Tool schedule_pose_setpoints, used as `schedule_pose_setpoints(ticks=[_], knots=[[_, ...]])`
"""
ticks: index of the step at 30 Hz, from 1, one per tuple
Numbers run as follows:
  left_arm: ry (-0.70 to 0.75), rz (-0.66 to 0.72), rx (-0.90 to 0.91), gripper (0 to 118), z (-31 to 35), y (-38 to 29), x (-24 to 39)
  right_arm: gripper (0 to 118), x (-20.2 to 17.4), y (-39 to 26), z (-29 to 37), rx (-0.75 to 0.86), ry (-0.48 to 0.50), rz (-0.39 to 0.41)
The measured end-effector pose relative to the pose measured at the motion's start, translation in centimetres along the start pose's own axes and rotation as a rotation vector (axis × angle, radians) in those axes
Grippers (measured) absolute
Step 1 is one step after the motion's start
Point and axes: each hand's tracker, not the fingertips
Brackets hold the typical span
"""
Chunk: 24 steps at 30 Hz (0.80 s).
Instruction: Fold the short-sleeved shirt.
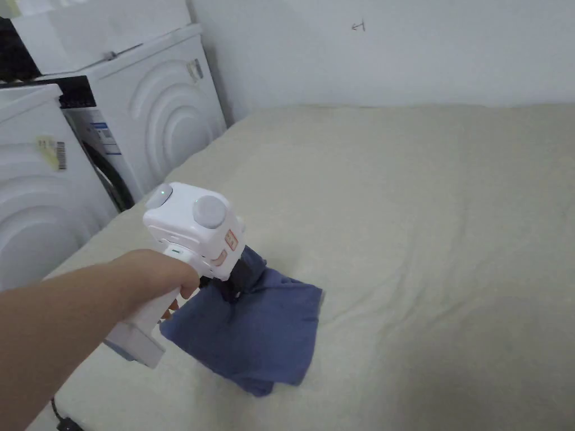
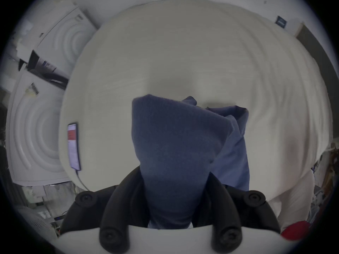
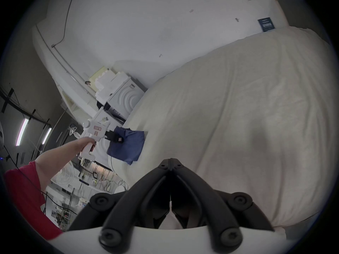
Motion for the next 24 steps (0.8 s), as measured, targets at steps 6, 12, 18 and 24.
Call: schedule_pose_setpoints(ticks=[6, 12, 18, 24], knots=[[-0.015, 0.047, -0.040, 32, -1.7, -0.5, -4.6, 2, -2.7, 0.5, -3.2, -0.051, 0.044, 0.014], [-0.030, 0.212, 0.032, 97, -1.7, -2.9, -9.5, 2, -3.9, 0.9, -4.0, -0.059, 0.071, 0.016], [-0.144, 0.377, 0.227, 97, 1.5, -6.6, -10.4, 2, -4.2, 0.6, -3.2, -0.045, 0.079, -0.003], [-0.235, 0.386, 0.458, 3, 5.6, -12.0, -2.1, 2, -4.8, 0.4, -0.6, 0.045, 0.044, 0.039]])
